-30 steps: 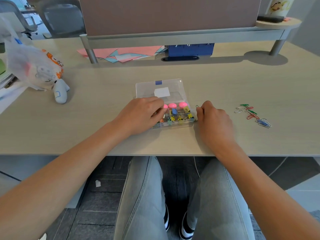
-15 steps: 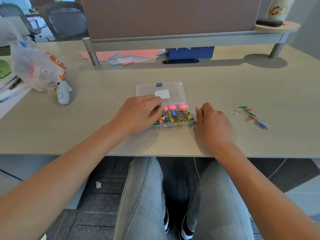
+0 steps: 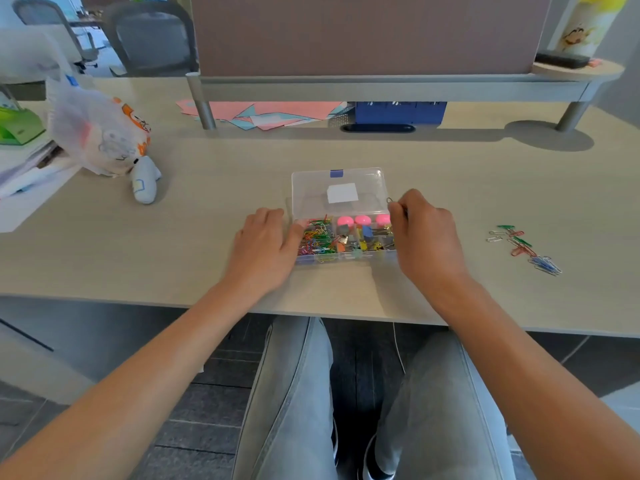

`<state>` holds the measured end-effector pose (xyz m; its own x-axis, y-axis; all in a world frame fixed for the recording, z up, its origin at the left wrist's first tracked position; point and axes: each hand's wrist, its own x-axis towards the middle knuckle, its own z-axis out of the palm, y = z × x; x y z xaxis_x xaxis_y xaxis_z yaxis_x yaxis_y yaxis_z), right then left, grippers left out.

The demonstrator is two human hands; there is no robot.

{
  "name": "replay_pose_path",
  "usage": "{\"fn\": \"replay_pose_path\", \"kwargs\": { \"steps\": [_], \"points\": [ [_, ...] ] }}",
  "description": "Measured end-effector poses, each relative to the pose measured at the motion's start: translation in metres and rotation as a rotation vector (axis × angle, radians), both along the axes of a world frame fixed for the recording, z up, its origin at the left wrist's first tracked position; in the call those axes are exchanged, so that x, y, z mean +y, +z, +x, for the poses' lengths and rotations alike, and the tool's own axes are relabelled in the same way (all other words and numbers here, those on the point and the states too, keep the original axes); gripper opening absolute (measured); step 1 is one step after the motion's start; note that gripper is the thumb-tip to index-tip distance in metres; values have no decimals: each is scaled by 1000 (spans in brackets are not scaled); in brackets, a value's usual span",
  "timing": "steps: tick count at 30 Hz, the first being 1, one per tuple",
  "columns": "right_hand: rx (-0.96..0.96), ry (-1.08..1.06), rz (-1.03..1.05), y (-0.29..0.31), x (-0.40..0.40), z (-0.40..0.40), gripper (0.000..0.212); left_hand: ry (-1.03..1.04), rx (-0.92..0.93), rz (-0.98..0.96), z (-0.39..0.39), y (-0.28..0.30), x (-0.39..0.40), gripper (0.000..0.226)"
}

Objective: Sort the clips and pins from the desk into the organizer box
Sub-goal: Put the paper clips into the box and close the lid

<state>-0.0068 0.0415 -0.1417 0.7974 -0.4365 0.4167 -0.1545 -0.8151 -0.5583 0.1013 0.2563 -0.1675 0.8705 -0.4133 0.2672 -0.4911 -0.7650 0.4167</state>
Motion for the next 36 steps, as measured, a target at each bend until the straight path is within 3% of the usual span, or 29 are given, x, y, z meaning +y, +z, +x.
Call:
{"fn": "replay_pose_path", "kwargs": {
  "steps": [3, 7, 12, 19, 36],
  "points": [
    [30, 90, -76, 10, 15, 21, 32, -38, -9, 152, -4, -6, 2, 83],
    [124, 200, -176, 18, 33, 51, 31, -62, -59, 251, -2, -9, 4, 102],
    [243, 381, -359, 22, 49, 78, 33, -61, -105, 241, 0, -13, 7, 98],
    [361, 454, -508, 22, 54, 93, 32, -51, -154, 188, -1, -15, 8, 82],
    [359, 556, -500, 31, 32, 114, 21, -37, -138, 175, -1, -16, 7, 79]
  ]
}}
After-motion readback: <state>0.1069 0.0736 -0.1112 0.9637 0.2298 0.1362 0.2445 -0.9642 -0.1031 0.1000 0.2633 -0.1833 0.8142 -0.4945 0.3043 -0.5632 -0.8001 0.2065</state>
